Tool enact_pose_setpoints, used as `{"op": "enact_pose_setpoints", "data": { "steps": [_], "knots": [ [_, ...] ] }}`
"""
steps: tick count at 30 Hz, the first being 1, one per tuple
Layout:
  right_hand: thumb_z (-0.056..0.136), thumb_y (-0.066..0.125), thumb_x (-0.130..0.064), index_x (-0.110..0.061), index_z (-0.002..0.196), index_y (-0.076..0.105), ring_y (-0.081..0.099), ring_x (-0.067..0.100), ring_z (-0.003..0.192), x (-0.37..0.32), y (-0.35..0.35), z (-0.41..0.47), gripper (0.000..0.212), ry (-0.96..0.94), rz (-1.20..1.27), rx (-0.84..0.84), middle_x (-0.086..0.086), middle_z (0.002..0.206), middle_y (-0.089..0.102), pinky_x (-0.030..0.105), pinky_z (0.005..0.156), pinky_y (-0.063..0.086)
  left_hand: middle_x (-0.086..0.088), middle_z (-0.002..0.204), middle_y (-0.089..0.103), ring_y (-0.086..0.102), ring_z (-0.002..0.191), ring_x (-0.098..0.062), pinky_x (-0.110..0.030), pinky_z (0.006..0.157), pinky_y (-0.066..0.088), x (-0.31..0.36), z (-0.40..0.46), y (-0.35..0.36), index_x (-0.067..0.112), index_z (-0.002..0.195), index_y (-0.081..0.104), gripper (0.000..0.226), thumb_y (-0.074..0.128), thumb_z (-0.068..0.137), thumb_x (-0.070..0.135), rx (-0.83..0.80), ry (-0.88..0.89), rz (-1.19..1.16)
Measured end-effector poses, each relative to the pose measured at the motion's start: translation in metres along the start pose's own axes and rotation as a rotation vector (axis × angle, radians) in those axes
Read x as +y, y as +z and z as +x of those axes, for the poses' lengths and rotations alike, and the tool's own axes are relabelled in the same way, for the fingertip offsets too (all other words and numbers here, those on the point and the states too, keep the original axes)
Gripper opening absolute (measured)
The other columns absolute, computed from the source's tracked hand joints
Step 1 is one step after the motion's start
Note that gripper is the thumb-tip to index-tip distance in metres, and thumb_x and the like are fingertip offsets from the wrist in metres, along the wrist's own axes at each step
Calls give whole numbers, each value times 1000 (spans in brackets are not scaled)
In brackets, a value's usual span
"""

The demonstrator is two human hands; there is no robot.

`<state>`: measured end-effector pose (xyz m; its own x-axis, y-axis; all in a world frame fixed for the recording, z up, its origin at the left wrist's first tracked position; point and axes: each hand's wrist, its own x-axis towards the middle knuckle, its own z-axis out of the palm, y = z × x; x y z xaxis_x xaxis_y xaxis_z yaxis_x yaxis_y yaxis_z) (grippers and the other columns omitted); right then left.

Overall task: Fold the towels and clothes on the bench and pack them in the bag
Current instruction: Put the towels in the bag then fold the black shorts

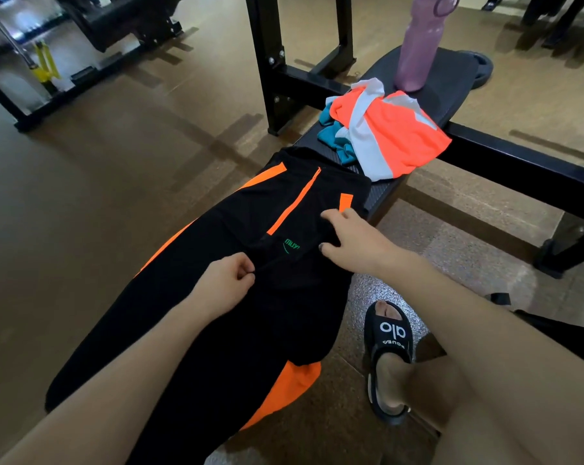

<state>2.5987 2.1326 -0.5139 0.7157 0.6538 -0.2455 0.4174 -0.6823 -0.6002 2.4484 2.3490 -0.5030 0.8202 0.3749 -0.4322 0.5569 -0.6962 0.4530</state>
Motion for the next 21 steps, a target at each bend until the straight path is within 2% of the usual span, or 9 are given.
{"op": "enact_pose_setpoints", "data": {
  "steps": [3,6,8,9,11,13,15,18,21],
  "knots": [
    [97,54,-43,-24,151,36,35,27,139,-15,11,-5,60,-187,-188,-40,6,148,39,43,112,36,7,93,63,62,82,-8,-34,77,57,-11,-3,15,28,100,57,6,57,100,22,118,103,84],
    [100,42,-54,-34,157,20,7,26,153,-20,31,-9,64,-242,-396,-209,5,166,13,44,123,14,8,91,62,62,81,-9,-37,77,58,-19,0,14,28,103,54,4,53,102,24,184,131,71],
    [101,39,-55,-36,159,11,-2,28,154,-19,41,-8,67,-223,-525,-252,6,167,0,46,124,8,7,91,62,62,79,-10,-38,75,58,-21,1,10,28,104,52,2,52,103,26,140,143,97],
    [101,41,-54,-35,158,13,0,30,153,-20,42,-7,67,-217,-545,-220,8,167,2,47,124,10,7,92,61,62,79,-10,-37,75,58,-22,1,7,28,105,51,2,51,103,27,109,159,136],
    [99,46,-49,-30,154,28,15,33,150,-30,43,0,61,-226,-557,-107,12,162,21,47,120,20,10,94,58,60,79,-8,-36,73,57,-22,5,-1,29,108,48,4,48,105,31,91,207,223],
    [96,51,-43,-24,145,43,31,32,141,-43,46,12,53,-273,-581,8,11,149,40,44,114,29,10,95,57,59,79,-9,-35,72,55,-25,13,-13,29,109,46,8,46,104,35,156,251,246],
    [94,55,-37,-21,139,50,40,29,134,-55,49,28,49,-305,-524,79,9,139,50,41,111,33,8,95,56,59,83,-13,-35,74,52,-32,27,-28,27,113,47,13,48,103,36,270,267,200],
    [93,58,-31,-18,141,52,42,25,136,-66,50,58,50,-330,-376,97,7,140,52,38,114,32,1,112,55,59,102,-20,-37,86,49,-44,64,-53,23,130,47,30,49,102,34,326,201,119],
    [96,57,-31,-17,147,46,34,26,144,-64,46,95,54,-300,-335,104,7,150,46,39,119,27,-5,144,50,49,132,-24,-40,109,41,-46,113,-78,28,150,36,47,42,104,35,202,148,119]
  ]
}}
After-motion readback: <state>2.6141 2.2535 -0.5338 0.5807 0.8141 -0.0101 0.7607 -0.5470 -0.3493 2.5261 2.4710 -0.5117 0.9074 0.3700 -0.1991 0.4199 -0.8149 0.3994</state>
